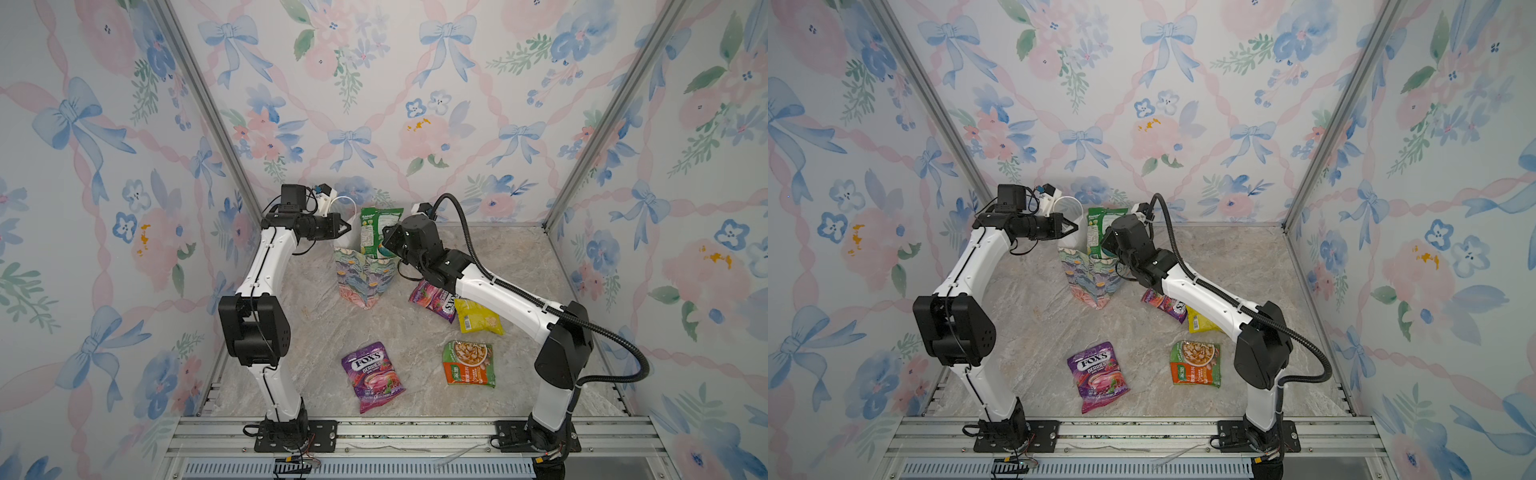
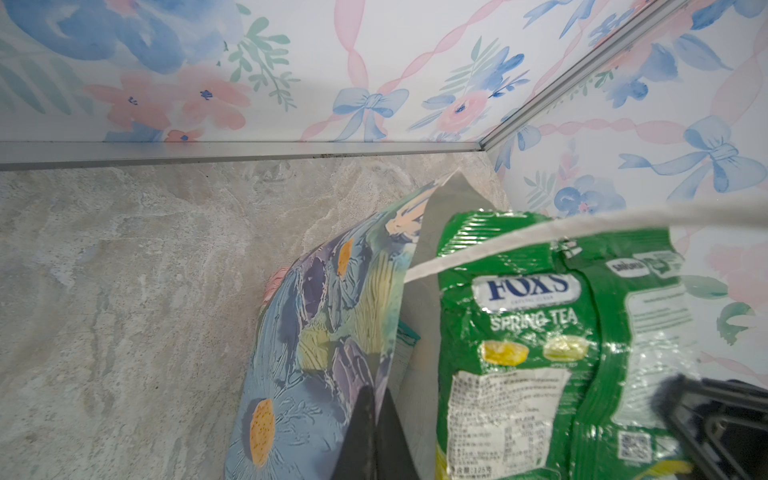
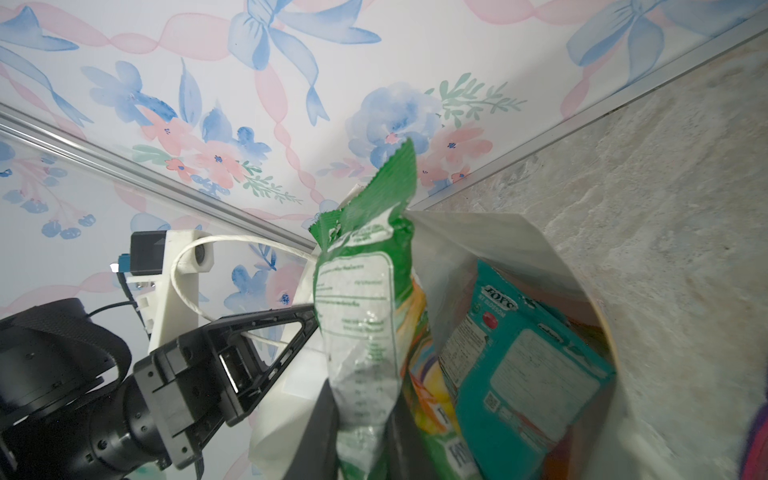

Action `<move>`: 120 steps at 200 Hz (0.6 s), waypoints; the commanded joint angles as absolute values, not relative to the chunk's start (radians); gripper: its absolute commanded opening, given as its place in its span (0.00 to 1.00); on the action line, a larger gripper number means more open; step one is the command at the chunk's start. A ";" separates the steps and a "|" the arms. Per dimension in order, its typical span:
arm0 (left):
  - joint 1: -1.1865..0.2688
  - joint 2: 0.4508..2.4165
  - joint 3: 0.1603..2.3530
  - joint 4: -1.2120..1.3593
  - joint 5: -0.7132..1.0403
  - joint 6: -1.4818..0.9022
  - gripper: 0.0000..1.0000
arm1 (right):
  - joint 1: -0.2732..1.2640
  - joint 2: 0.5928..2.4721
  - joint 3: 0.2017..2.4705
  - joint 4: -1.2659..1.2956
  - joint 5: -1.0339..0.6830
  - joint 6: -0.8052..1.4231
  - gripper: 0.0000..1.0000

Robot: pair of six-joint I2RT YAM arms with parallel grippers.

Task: Place the snacks into the paper bag
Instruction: 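Lower the green packet into the bag and open the right gripper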

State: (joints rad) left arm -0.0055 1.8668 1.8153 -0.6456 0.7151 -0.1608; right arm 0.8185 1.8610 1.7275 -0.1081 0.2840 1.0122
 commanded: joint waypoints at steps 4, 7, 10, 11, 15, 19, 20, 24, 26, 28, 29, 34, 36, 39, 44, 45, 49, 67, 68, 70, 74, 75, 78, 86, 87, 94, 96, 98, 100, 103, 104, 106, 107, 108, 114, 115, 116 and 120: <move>0.006 1.825 1.799 -0.655 0.738 -0.155 0.00 | 0.822 1.883 1.766 -0.074 0.267 1.038 0.00; 0.005 1.824 1.799 -0.655 0.738 -0.154 0.00 | 0.821 1.887 1.768 -0.074 0.263 1.041 0.00; 0.006 1.825 1.801 -0.655 0.738 -0.154 0.00 | 0.819 1.890 1.770 -0.075 0.261 1.044 0.00; 0.005 1.824 1.801 -0.655 0.739 -0.153 0.00 | 0.819 1.891 1.770 -0.075 0.261 1.045 0.00; 0.006 1.823 1.800 -0.655 0.738 -0.154 0.00 | 0.818 1.895 1.772 -0.075 0.258 1.047 0.00; 0.005 1.824 1.799 -0.655 0.739 -0.153 0.00 | 0.818 1.896 1.775 -0.074 0.256 1.049 0.00; 0.005 1.824 1.799 -0.655 0.739 -0.153 0.00 | 0.818 1.898 1.775 -0.074 0.255 1.050 0.00; 0.006 1.824 1.799 -0.655 0.740 -0.153 0.00 | 0.817 1.902 1.779 -0.074 0.251 1.051 0.01; 0.005 1.824 1.799 -0.655 0.740 -0.154 0.00 | 0.815 1.903 1.780 -0.073 0.250 1.051 0.02; 0.006 1.823 1.799 -0.655 0.740 -0.154 0.00 | 0.816 1.905 1.782 -0.074 0.247 1.052 0.03; 0.006 1.823 1.799 -0.655 0.741 -0.154 0.00 | 0.816 1.906 1.784 -0.074 0.246 1.052 0.03; 0.006 1.822 1.799 -0.655 0.740 -0.153 0.00 | 0.813 1.910 1.790 -0.073 0.240 1.052 0.05; 0.007 1.823 1.799 -0.655 0.739 -0.153 0.00 | 0.812 1.912 1.792 -0.072 0.237 1.052 0.06; 0.006 1.821 1.799 -0.655 0.739 -0.153 0.00 | 0.812 1.914 1.795 -0.072 0.233 1.051 0.09; 0.007 1.821 1.800 -0.655 0.738 -0.153 0.00 | 0.812 1.917 1.799 -0.068 0.225 1.048 0.17; 0.006 1.821 1.799 -0.655 0.739 -0.152 0.00 | 0.812 1.918 1.799 -0.067 0.224 1.047 0.18; 0.006 1.821 1.798 -0.655 0.739 -0.153 0.00 | 0.812 1.919 1.804 -0.063 0.216 1.042 0.27; 0.009 1.820 1.798 -0.655 0.739 -0.152 0.00 | 0.809 1.919 1.838 -0.076 0.202 0.998 0.64; 0.008 1.819 1.798 -0.655 0.738 -0.151 0.00 | 0.808 1.919 1.841 -0.079 0.202 0.994 0.66; 0.010 1.820 1.798 -0.655 0.739 -0.151 0.00 | 0.809 1.919 1.848 -0.083 0.203 0.986 0.68; 0.009 1.820 1.796 -0.655 0.739 -0.151 0.00 | 0.809 1.919 1.861 -0.095 0.204 0.967 0.71; 0.010 1.820 1.796 -0.655 0.739 -0.151 0.00 | 0.810 1.919 1.866 -0.098 0.204 0.965 0.72; 0.010 1.820 1.796 -0.655 0.738 -0.152 0.00 | 0.807 1.919 1.880 -0.108 0.204 0.948 0.74; 0.010 1.821 1.796 -0.655 0.739 -0.152 0.00 | 0.807 1.919 1.914 -0.137 0.207 0.906 0.79; 0.009 1.822 1.796 -0.655 0.739 -0.153 0.00 | 0.808 1.919 1.919 -0.139 0.207 0.901 0.79; 0.011 1.823 1.796 -0.655 0.740 -0.152 0.00 | 0.808 1.916 1.947 -0.157 0.211 0.866 0.83; 0.011 1.823 1.796 -0.655 0.741 -0.152 0.00 | 0.807 1.916 1.956 -0.163 0.212 0.856 0.84; 0.011 1.823 1.796 -0.655 0.742 -0.153 0.00 | 0.807 1.916 1.962 -0.169 0.214 0.848 0.85; 0.011 1.825 1.797 -0.655 0.742 -0.152 0.00 | 0.807 1.915 1.969 -0.172 0.215 0.839 0.87; 0.011 1.824 1.796 -0.655 0.742 -0.153 0.00 | 0.807 1.913 1.979 -0.180 0.220 0.826 0.88; 0.011 1.824 1.796 -0.655 0.742 -0.152 0.00 | 0.807 1.912 1.982 -0.183 0.220 0.824 0.89; 0.011 1.824 1.796 -0.655 0.744 -0.152 0.00 | 0.807 1.912 1.987 -0.187 0.221 0.816 0.90; 0.011 1.824 1.797 -0.655 0.743 -0.152 0.00 | 0.808 1.911 1.989 -0.189 0.223 0.811 0.90; 0.011 1.825 1.797 -0.655 0.743 -0.152 0.00 | 0.807 1.910 1.992 -0.189 0.224 0.807 0.91; 0.012 1.824 1.797 -0.655 0.741 -0.152 0.00 | 0.805 1.905 2.007 -0.198 0.229 0.785 0.94; 0.011 1.824 1.796 -0.655 0.742 -0.152 0.00 | 0.805 1.905 2.008 -0.200 0.230 0.781 0.95; 0.011 1.825 1.796 -0.655 0.742 -0.153 0.00 | 0.805 1.904 2.009 -0.202 0.231 0.776 0.95; 0.011 1.824 1.796 -0.655 0.742 -0.153 0.00 | 0.805 1.901 2.014 -0.208 0.234 0.760 0.98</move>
